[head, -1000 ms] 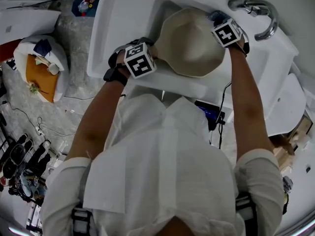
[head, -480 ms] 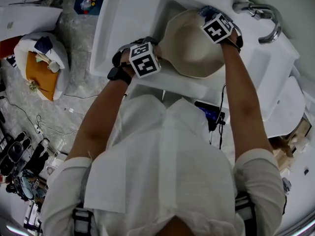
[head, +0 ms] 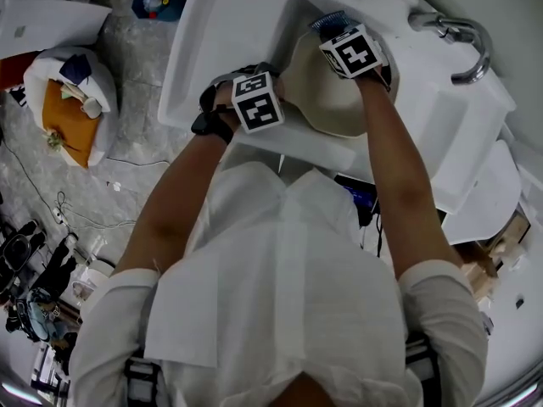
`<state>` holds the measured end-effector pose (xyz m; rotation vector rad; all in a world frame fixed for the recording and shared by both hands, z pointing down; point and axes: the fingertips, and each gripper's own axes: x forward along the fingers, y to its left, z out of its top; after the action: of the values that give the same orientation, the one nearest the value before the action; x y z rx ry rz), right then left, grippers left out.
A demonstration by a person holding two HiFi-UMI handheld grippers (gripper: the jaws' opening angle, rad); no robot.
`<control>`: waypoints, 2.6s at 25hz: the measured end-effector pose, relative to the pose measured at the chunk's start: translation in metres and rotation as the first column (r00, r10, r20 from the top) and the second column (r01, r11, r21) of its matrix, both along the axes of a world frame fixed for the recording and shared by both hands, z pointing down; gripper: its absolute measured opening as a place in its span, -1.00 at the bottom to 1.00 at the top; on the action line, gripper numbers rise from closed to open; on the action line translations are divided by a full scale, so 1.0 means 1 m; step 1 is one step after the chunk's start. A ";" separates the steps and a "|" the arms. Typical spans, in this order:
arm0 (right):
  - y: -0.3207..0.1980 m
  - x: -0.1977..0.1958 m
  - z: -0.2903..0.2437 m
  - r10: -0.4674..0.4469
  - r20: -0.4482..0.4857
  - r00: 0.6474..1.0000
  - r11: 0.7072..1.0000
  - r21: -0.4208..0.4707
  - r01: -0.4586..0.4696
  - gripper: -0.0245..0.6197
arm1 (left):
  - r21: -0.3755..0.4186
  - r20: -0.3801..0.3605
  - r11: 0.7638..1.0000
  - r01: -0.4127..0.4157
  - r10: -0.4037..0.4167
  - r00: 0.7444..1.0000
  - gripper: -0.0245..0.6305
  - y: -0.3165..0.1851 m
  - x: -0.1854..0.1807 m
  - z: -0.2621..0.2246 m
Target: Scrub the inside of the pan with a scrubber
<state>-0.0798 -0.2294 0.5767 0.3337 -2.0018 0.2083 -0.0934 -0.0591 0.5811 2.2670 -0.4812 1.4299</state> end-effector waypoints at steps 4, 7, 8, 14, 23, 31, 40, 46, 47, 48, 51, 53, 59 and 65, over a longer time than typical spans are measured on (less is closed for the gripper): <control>0.025 -0.016 -0.005 0.009 0.089 0.996 0.997 -0.073 -0.003 -0.88 | 0.000 0.000 1.000 0.000 0.000 1.000 -0.15 0.000 0.000 0.000; 0.048 -0.027 -0.009 0.013 0.141 0.990 0.993 -0.116 0.004 -0.88 | 0.000 0.000 1.000 0.000 0.000 1.000 -0.15 0.000 0.001 0.000; 0.053 -0.029 -0.010 0.021 0.153 0.988 0.992 -0.128 -0.001 -0.88 | 0.000 -0.001 1.000 0.000 0.000 1.000 -0.15 0.000 0.000 0.000; 0.082 -0.029 -0.014 0.030 0.200 0.979 0.977 -0.213 0.014 -0.88 | 0.002 -0.001 1.000 -0.001 0.001 1.000 -0.15 0.001 0.000 -0.001; 0.133 -0.019 -0.020 0.003 0.218 0.976 0.946 -0.316 0.068 -0.88 | 0.005 0.001 1.000 0.008 -0.008 1.000 -0.15 0.002 0.000 -0.001; 0.163 0.008 -0.037 0.069 0.258 0.964 0.932 -0.361 0.029 -0.88 | 0.004 -0.029 0.998 0.055 -0.055 0.998 -0.03 0.007 0.000 -0.007; 0.127 0.076 -0.103 0.396 0.443 0.804 0.912 -0.287 -0.291 -0.88 | 0.080 -0.227 0.952 0.296 -0.272 0.935 0.00 -0.014 -0.019 -0.068; 0.095 0.143 -0.160 0.512 0.624 0.590 0.832 -0.192 -0.520 -0.88 | 0.267 -0.398 0.838 0.475 -0.353 0.847 -0.20 -0.067 -0.039 -0.138; 0.092 0.154 -0.169 0.515 0.646 0.564 0.818 -0.173 -0.549 -0.88 | 0.284 -0.430 0.816 0.503 -0.360 0.828 -0.28 -0.072 -0.041 -0.150; 0.089 0.166 -0.177 0.517 0.666 0.538 0.802 -0.156 -0.577 -0.88 | 0.301 -0.458 0.795 0.526 -0.363 0.811 -0.34 -0.077 -0.042 -0.162; 0.083 0.198 -0.204 0.516 0.725 0.456 0.745 -0.117 -0.657 -0.88 | 0.364 -0.517 0.733 0.575 -0.354 0.779 -0.60 -0.087 -0.047 -0.195; 0.081 0.215 -0.221 0.499 0.765 0.407 0.710 -0.092 -0.698 -0.88 | 0.400 -0.546 0.697 0.596 -0.341 0.765 -0.73 -0.092 -0.051 -0.215; 0.083 0.252 -0.251 0.458 0.826 0.329 0.626 -0.037 -0.779 -0.88 | 0.459 -0.615 0.605 0.650 -0.311 0.724 -0.82 -0.100 -0.066 -0.257; 0.083 0.267 -0.279 0.395 0.845 0.361 0.586 0.071 -0.807 -0.88 | 0.479 -0.651 0.529 0.700 -0.320 0.688 -0.84 -0.106 -0.086 -0.282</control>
<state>0.1871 -0.1460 0.2981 1.6445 -2.6601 0.3765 -0.1795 -0.1650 0.2990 2.5237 -1.6119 0.2918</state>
